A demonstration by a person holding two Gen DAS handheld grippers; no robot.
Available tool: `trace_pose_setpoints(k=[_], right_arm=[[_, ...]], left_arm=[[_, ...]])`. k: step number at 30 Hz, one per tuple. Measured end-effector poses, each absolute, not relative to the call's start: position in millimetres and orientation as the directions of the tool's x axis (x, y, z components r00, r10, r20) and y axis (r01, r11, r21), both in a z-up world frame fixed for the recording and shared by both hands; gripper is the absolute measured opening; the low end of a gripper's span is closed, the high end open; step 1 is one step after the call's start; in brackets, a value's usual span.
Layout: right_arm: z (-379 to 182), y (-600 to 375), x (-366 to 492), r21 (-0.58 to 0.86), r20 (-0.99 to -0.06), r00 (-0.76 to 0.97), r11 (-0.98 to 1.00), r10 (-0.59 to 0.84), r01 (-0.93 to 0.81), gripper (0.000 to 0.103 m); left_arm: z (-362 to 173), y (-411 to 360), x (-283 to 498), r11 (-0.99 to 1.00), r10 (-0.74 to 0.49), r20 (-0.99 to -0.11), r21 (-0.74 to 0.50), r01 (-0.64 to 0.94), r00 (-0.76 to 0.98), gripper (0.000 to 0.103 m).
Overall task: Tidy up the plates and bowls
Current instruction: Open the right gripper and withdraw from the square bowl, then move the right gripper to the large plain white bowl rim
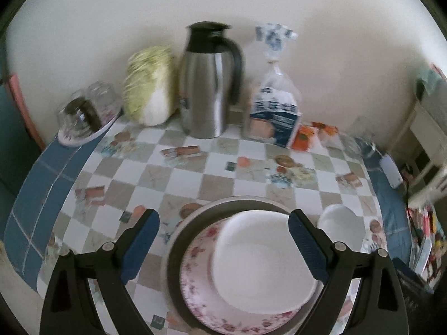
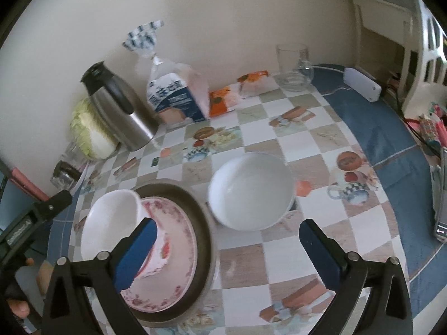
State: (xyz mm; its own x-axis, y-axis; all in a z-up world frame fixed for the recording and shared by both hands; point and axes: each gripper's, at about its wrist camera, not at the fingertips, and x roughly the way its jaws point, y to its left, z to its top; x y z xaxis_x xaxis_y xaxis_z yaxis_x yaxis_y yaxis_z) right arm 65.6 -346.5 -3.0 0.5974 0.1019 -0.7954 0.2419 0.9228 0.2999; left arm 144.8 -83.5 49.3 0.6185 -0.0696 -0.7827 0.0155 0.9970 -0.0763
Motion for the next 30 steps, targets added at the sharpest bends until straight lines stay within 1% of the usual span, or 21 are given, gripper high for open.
trace_pose_setpoints(k=[3,7,11,14,16,21,22,24,25,26,27,28,30], right_arm=[[-8,-370,67,0.320,-0.798,0.595,0.904,0.096,0.284,0.103],[-23,-396,72,0.342,-0.809,0.581,0.876,0.089,0.341,0.103],[-41,-410,78,0.366,-0.816,0.568,0.856,0.106,0.366,0.103],[-57,-417,80,0.381,-0.830,0.545,0.836,0.121,0.395,0.103],[-62,-418,82,0.387,-0.832,0.540,0.832,0.128,0.398,0.102],[-72,-420,85,0.392,-0.836,0.531,0.825,0.135,0.407,0.096],[-73,-421,86,0.393,-0.838,0.528,0.823,0.137,0.410,0.092],[-77,-421,88,0.399,-0.840,0.523,0.820,0.146,0.411,0.089],[-78,-420,88,0.403,-0.840,0.521,0.819,0.153,0.409,0.086],[-79,-420,89,0.407,-0.839,0.520,0.817,0.158,0.408,0.081],[-81,-420,89,0.414,-0.839,0.518,0.813,0.167,0.408,0.078],[-82,-419,90,0.418,-0.840,0.513,0.811,0.174,0.409,0.072],[-84,-417,90,0.418,-0.842,0.508,0.813,0.179,0.406,0.068]], left_arm=[[56,-106,150,0.996,-0.088,-0.789,-0.057,0.070,0.608,0.094],[72,-152,157,0.980,-0.137,-0.775,-0.014,0.199,0.617,0.094],[67,-200,170,0.957,-0.163,-0.813,0.009,0.291,0.559,0.094],[52,-234,177,0.940,-0.124,-0.841,0.071,0.334,0.527,0.094],[39,-249,182,0.934,-0.107,-0.856,0.088,0.347,0.506,0.094],[11,-267,195,0.934,-0.049,-0.875,0.131,0.333,0.482,0.094],[5,-269,197,0.932,-0.043,-0.880,0.135,0.336,0.474,0.093],[-8,-272,203,0.931,-0.024,-0.893,0.145,0.336,0.450,0.084],[-13,-273,204,0.932,-0.018,-0.897,0.146,0.333,0.442,0.073],[-19,-272,207,0.936,-0.010,-0.904,0.142,0.323,0.428,0.068],[-26,-272,210,0.940,-0.006,-0.911,0.135,0.312,0.413,0.067],[-31,-271,212,0.943,-0.008,-0.916,0.127,0.307,0.402,0.067],[-43,-271,215,0.947,-0.016,-0.928,0.105,0.302,0.372,0.057]])
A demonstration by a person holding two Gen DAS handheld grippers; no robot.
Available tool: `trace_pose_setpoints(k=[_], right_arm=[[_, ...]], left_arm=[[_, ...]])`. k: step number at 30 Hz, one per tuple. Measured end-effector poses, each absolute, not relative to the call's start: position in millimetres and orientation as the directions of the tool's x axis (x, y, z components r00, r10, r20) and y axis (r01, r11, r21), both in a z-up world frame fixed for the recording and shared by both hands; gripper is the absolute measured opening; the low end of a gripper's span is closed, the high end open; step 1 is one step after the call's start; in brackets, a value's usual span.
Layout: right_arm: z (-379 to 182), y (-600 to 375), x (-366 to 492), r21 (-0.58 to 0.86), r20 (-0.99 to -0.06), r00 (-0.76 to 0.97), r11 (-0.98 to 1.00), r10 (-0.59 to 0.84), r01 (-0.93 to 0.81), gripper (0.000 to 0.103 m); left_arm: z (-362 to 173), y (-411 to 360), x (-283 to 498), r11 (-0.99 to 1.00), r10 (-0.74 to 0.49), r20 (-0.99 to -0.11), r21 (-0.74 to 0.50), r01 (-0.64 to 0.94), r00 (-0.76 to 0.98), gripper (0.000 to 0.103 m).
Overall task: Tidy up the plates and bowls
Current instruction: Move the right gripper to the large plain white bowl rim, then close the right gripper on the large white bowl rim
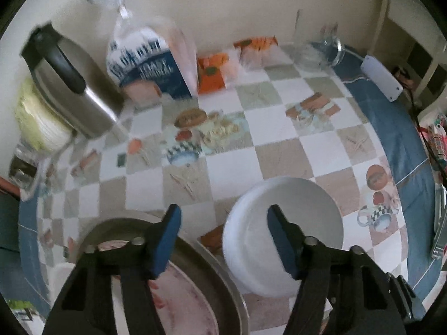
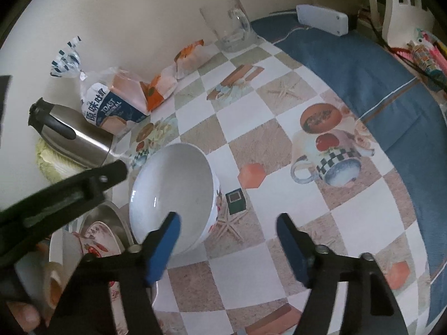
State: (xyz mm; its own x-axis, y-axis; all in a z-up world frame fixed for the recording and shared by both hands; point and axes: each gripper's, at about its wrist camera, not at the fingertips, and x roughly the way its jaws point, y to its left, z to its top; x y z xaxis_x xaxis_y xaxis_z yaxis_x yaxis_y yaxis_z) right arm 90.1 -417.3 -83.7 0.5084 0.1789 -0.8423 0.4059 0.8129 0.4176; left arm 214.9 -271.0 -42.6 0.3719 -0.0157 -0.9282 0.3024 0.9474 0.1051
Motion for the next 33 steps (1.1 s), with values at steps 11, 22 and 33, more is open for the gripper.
trace_pose_setpoints(k=[11,22,33], right_arm=[[-85,-407,95,0.484,-0.811,0.527,0.796,0.253,0.363,0.020],[-82,-427,84,0.471,-0.819,0.529,0.788,0.223,0.397,0.011],[-80,-433,78,0.422,-0.837,0.516,0.815,0.183,0.396,0.011]], left_arm=[[-68,-267,222,0.957,-0.038,-0.953,0.052,0.285,0.301,0.013],[-66,-278,206,0.945,-0.125,-0.957,-0.034,0.327,0.263,0.009],[-71,-274,197,0.944,-0.211,-0.949,-0.136,0.300,0.235,0.009]])
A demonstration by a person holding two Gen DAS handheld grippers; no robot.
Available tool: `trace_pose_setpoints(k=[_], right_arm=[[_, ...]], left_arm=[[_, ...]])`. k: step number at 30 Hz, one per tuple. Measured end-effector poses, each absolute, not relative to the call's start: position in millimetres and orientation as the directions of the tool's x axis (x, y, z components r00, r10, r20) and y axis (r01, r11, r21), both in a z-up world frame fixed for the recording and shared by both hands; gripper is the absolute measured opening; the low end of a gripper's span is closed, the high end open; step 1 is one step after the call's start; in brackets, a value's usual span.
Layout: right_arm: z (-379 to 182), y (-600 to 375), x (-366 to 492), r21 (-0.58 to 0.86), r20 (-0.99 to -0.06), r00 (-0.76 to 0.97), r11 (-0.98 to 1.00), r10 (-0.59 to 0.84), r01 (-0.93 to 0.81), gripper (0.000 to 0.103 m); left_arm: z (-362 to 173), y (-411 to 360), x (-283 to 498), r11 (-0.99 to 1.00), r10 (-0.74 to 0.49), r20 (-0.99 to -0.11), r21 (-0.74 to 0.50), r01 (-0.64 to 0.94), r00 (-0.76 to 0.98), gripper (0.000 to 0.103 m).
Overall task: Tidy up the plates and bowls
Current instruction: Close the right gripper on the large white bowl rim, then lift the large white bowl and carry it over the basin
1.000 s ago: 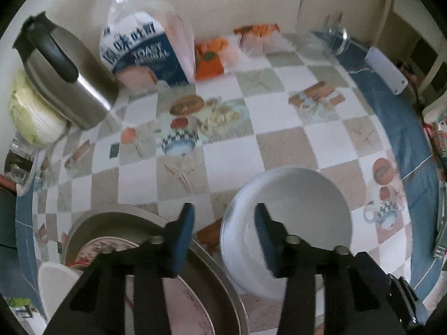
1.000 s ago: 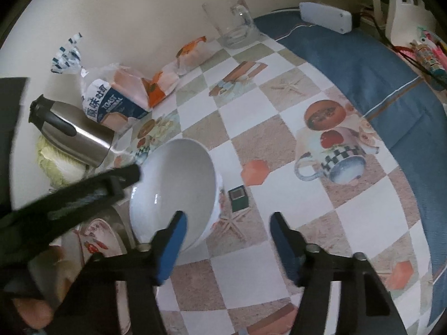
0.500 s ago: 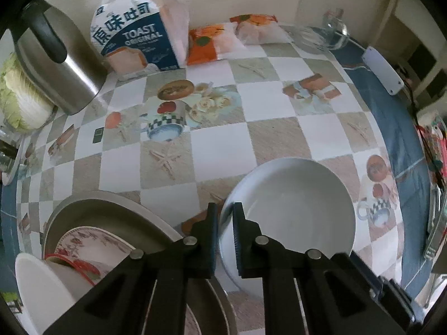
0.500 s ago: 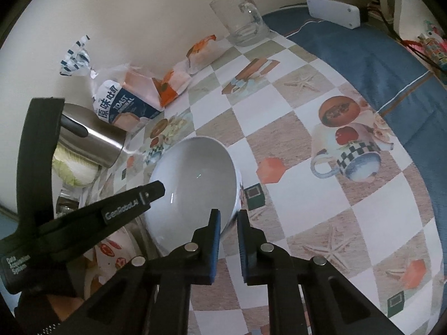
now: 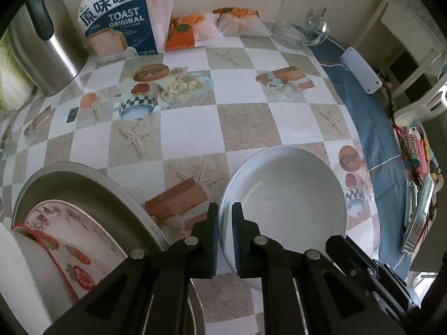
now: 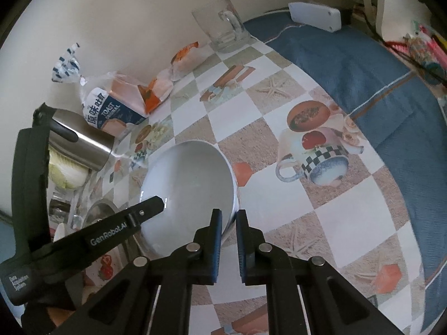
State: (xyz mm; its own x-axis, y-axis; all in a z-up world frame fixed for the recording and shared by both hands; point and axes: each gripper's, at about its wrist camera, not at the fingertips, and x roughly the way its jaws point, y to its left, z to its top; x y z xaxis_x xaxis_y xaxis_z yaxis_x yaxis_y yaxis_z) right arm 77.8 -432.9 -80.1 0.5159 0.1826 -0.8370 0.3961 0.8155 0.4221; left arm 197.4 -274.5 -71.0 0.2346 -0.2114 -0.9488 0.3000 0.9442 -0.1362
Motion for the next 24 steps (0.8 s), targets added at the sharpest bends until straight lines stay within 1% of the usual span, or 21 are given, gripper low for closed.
trace_pose_setpoints(k=[7,12,20,24], right_arm=[[-75,-436,74,0.417,-0.833,0.526,0.820,0.172,0.392,0.011],[-55,-433,68,0.406,-0.814,0.562,0.836,0.147,0.369,0.011],[-23,-422,62,0.416,-0.775,0.615,0.851,0.147,0.321,0.011],[-3,-407,61,0.390,-0.759,0.638,0.876,0.131,0.283,0.011]], left_arm=[[-46,-277,189,0.933,-0.227,-0.930,-0.124,0.337,0.288,0.009],[-28,-270,184,0.931,-0.246,-0.917,-0.134,0.338,0.313,0.009],[2,-245,173,0.932,-0.282,-0.888,-0.163,0.325,0.363,0.009],[19,-228,167,0.935,-0.290,-0.871,-0.170,0.311,0.397,0.009]])
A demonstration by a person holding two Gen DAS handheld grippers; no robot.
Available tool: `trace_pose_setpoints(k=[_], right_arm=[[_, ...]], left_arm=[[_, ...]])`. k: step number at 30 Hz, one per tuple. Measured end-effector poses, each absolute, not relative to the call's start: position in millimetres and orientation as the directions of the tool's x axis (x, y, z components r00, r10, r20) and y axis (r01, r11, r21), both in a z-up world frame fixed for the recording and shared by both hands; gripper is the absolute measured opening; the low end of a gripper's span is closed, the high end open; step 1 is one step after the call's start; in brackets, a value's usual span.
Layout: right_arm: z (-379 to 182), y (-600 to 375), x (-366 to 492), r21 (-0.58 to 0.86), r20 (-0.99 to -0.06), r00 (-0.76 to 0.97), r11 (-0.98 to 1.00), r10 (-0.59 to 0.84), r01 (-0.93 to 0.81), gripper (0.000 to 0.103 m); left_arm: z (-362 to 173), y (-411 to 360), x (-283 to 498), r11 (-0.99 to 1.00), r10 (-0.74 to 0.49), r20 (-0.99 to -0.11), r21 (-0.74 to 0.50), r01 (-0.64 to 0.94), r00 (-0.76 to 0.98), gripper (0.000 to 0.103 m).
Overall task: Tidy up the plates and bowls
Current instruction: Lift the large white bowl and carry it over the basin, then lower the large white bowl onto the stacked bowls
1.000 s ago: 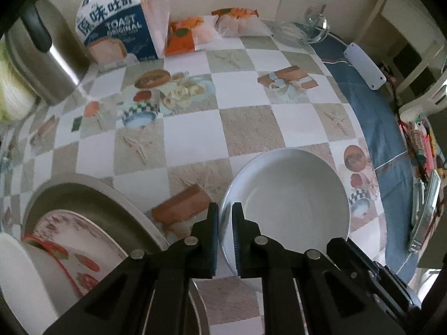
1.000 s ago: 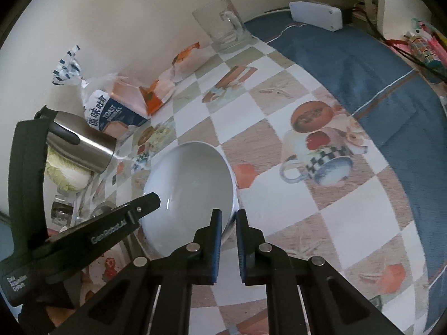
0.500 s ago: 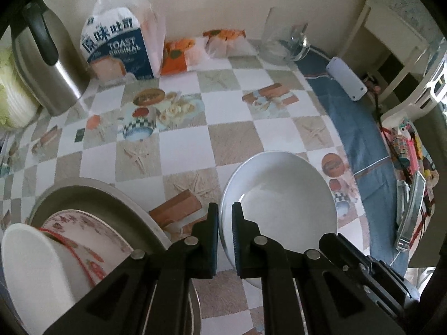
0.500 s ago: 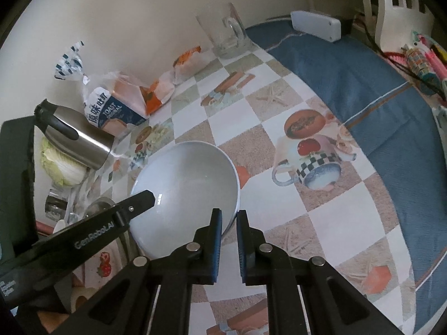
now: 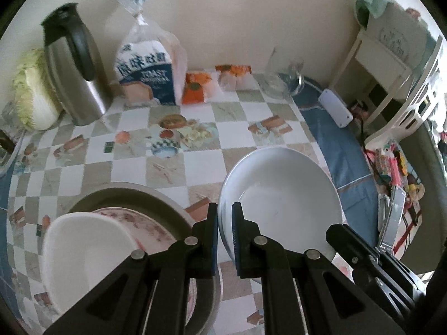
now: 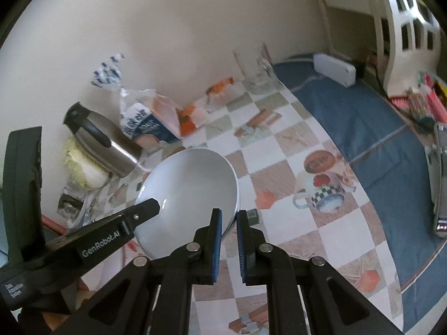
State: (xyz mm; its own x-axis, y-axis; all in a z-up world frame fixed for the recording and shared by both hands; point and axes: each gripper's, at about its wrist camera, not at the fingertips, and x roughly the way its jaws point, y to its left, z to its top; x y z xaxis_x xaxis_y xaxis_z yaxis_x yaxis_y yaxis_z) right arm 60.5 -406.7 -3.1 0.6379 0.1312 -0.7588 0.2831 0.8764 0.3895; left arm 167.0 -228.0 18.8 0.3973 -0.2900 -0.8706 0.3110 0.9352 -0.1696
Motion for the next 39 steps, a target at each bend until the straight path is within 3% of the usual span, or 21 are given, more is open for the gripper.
trace_pose_setpoints(k=[14,39], right_arm=[[42,-340,60,0.367,-0.697,0.691,0.923,0.191,0.115,0.011],[45,-238,73,0.330,-0.704,0.647,0.941,0.293,-0.067,0.012]], left_arm=[[61,-145,150,0.952,-0.296,-0.813,-0.211,0.220,0.501,0.009],[54,-34,136,0.946,-0.284,-0.775,-0.321,0.035,0.565,0.009]])
